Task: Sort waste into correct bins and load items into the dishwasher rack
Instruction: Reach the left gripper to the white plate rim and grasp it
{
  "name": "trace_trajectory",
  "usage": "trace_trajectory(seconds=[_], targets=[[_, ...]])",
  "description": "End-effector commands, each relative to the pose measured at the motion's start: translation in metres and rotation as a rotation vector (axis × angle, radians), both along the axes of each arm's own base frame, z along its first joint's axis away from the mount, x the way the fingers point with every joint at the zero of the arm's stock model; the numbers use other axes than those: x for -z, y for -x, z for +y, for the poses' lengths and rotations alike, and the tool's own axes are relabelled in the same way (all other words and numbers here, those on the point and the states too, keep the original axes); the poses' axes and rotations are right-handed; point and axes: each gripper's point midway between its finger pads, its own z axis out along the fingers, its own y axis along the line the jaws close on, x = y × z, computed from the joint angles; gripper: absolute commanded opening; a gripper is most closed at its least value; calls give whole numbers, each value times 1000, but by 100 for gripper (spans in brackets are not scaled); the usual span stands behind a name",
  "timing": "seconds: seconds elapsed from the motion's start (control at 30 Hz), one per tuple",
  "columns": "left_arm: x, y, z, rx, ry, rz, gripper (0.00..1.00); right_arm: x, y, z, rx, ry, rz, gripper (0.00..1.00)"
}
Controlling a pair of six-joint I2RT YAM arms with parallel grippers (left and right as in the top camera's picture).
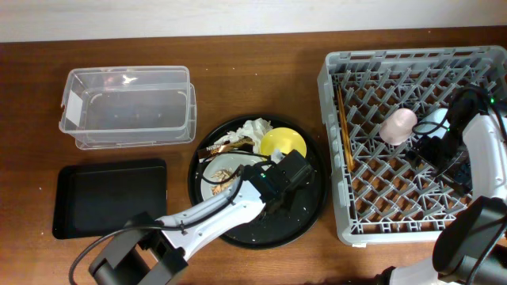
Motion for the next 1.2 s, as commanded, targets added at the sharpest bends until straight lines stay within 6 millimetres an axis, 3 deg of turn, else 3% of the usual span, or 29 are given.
trace_trajectory(seconds=[0.0, 0.13, 0.57, 0.73, 0.8, 0.97, 1.17], targets=[[-7, -18, 3, -9, -44, -98, 58, 1, 0, -2, 12, 1, 3, 99], [-4, -27, -4, -17, -29, -134, 52, 1, 0, -2, 12, 1, 3, 98], [35, -17, -13, 18, -81, -84, 51, 1, 0, -2, 12, 1, 3, 98], [38, -18, -15, 17, -76, -88, 44, 1, 0, -2, 12, 1, 3, 98], [38, -18, -15, 17, -76, -87, 23, 1, 0, -2, 12, 1, 3, 98], [38, -18, -15, 17, -78, -86, 1, 1, 0, -2, 12, 1, 3, 98], [38, -16, -12, 18, -90, -77, 1, 1, 0, -2, 12, 1, 3, 98]])
